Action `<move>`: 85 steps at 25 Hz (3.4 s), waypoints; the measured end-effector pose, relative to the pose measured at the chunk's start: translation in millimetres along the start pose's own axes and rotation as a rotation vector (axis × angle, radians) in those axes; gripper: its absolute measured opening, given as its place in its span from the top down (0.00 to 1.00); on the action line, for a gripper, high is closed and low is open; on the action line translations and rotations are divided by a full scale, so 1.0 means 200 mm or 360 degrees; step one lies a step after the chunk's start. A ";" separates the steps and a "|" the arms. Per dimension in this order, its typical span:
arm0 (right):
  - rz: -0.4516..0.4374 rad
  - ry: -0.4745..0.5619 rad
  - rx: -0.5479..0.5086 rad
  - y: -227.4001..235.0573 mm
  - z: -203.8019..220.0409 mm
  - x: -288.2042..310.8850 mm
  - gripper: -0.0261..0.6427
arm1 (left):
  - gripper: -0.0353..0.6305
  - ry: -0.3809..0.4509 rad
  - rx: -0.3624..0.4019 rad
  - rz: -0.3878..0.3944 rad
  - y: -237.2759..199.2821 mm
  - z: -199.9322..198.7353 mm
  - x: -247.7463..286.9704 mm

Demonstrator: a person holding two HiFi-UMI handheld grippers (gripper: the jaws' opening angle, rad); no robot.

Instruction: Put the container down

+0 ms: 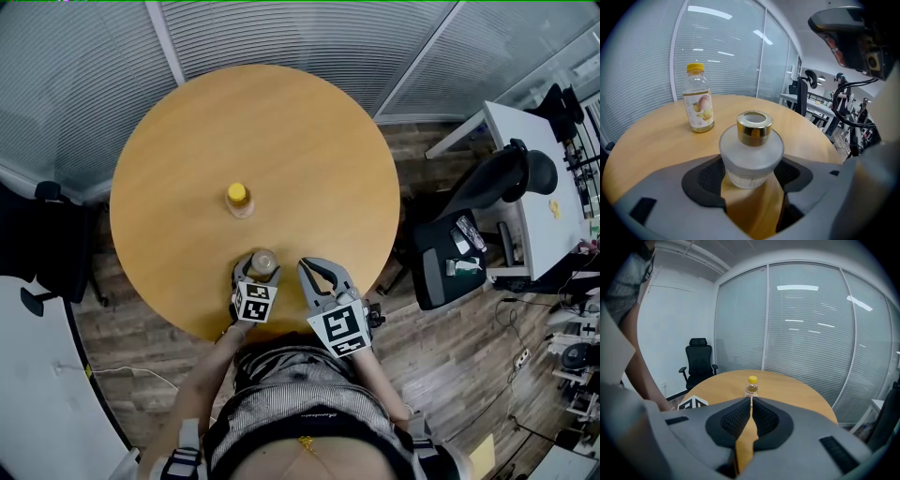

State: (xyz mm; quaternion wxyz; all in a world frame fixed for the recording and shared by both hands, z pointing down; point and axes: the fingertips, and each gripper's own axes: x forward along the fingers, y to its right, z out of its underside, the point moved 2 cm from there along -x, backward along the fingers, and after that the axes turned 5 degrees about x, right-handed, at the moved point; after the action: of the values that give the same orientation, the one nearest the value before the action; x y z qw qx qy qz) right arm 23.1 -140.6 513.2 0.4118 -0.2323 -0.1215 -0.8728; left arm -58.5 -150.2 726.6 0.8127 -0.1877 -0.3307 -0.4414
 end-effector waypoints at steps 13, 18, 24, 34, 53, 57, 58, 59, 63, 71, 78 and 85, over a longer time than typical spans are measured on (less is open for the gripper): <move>0.0003 -0.0007 -0.0003 0.00 0.00 -0.01 0.92 | 0.46 0.0042 0.0067 0.0008 0.01 0.00 0.00; 0.0005 -0.0013 -0.0002 0.00 0.01 -0.01 0.92 | 0.46 0.0057 0.0065 0.0017 0.01 0.00 0.00; 0.0011 -0.0007 0.0000 0.00 0.02 -0.01 0.92 | 0.46 0.0047 0.0088 0.0013 0.01 0.01 0.00; -0.0005 0.0002 0.0001 -0.01 0.02 -0.02 0.92 | 0.46 0.0041 0.0102 -0.0001 0.01 0.01 -0.04; -0.0036 0.0016 0.0001 -0.04 0.04 -0.04 0.92 | 0.50 0.0019 -0.0031 -0.0035 -0.03 0.12 -0.20; -0.0047 0.0023 -0.0006 -0.04 0.03 -0.05 0.92 | 0.63 0.0027 -0.0073 -0.0063 -0.03 0.12 -0.26; -0.0050 0.0024 -0.0007 -0.04 0.03 -0.05 0.92 | 0.64 0.0034 -0.0087 -0.0068 -0.03 0.12 -0.27; -0.0052 0.0024 -0.0010 -0.04 0.03 -0.05 0.92 | 0.64 0.0040 -0.0099 -0.0074 -0.03 0.11 -0.28; -0.0069 0.0026 -0.0018 -0.05 0.04 -0.06 0.92 | 0.76 0.0086 -0.0125 -0.0097 -0.02 0.11 -0.32; -0.0106 0.0035 -0.0040 -0.06 0.04 -0.07 0.92 | 0.89 0.0138 -0.0220 -0.0057 0.03 0.00 -0.45; -0.0137 0.0036 -0.0053 -0.06 0.04 -0.07 0.92 | 0.91 0.0223 -0.0289 -0.0043 0.05 -0.15 -0.52; -0.0172 0.0042 -0.0056 -0.07 0.03 -0.07 0.92 | 0.91 0.0376 -0.0289 -0.0024 0.07 -0.35 -0.61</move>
State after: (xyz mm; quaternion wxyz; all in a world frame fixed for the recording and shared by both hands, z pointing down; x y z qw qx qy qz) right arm 22.0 -121.3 511.3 0.3614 -0.2211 -0.1132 -0.8987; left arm -67.8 -111.3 589.9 0.8223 -0.2048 -0.1927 -0.4946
